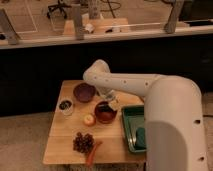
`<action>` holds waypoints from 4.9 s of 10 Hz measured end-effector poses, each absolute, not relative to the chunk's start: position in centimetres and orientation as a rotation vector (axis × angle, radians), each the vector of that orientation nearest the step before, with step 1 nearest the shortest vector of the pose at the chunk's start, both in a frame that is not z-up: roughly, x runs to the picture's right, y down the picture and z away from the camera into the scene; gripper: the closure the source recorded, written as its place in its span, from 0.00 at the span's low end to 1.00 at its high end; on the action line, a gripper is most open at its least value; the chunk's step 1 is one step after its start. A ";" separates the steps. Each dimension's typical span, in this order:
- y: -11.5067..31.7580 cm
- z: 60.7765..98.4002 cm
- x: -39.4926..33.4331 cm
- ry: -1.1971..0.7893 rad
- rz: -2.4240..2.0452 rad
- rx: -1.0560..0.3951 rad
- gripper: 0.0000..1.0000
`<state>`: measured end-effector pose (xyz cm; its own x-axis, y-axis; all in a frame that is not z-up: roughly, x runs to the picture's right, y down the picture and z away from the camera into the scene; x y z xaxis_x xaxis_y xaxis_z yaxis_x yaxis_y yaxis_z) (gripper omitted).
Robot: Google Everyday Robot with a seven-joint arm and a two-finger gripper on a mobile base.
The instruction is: Wipe red bowl with eraser
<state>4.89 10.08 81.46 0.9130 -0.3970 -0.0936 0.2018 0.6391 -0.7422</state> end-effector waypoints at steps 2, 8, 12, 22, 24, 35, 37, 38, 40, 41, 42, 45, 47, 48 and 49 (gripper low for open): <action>10.3 81.5 3.9 0.251 -0.363 -0.808 1.00; 13.2 78.5 4.2 0.196 -0.409 -0.830 1.00; 13.1 78.5 6.9 0.221 -0.389 -0.841 1.00; 10.0 81.9 4.0 0.280 -0.395 -0.821 1.00; 10.3 81.4 3.3 0.258 -0.415 -0.823 1.00; 13.1 78.9 7.2 0.237 -0.450 -0.861 1.00; 12.2 79.5 7.7 0.248 -0.425 -0.854 1.00; 11.8 79.8 7.6 0.251 -0.417 -0.850 1.00; 10.9 80.4 6.7 0.251 -0.412 -0.838 1.00; 10.8 80.5 5.8 0.249 -0.415 -0.832 1.00; 10.8 80.6 4.5 0.243 -0.426 -0.826 1.00; 11.7 80.2 2.4 0.219 -0.460 -0.824 1.00; 12.9 79.3 2.1 0.195 -0.474 -0.828 1.00; 13.3 79.0 2.2 0.190 -0.477 -0.829 1.00; 13.6 78.5 2.6 0.184 -0.479 -0.830 1.00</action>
<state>2.55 13.63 78.49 0.8785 -0.4769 0.0269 0.3356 0.5762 -0.7453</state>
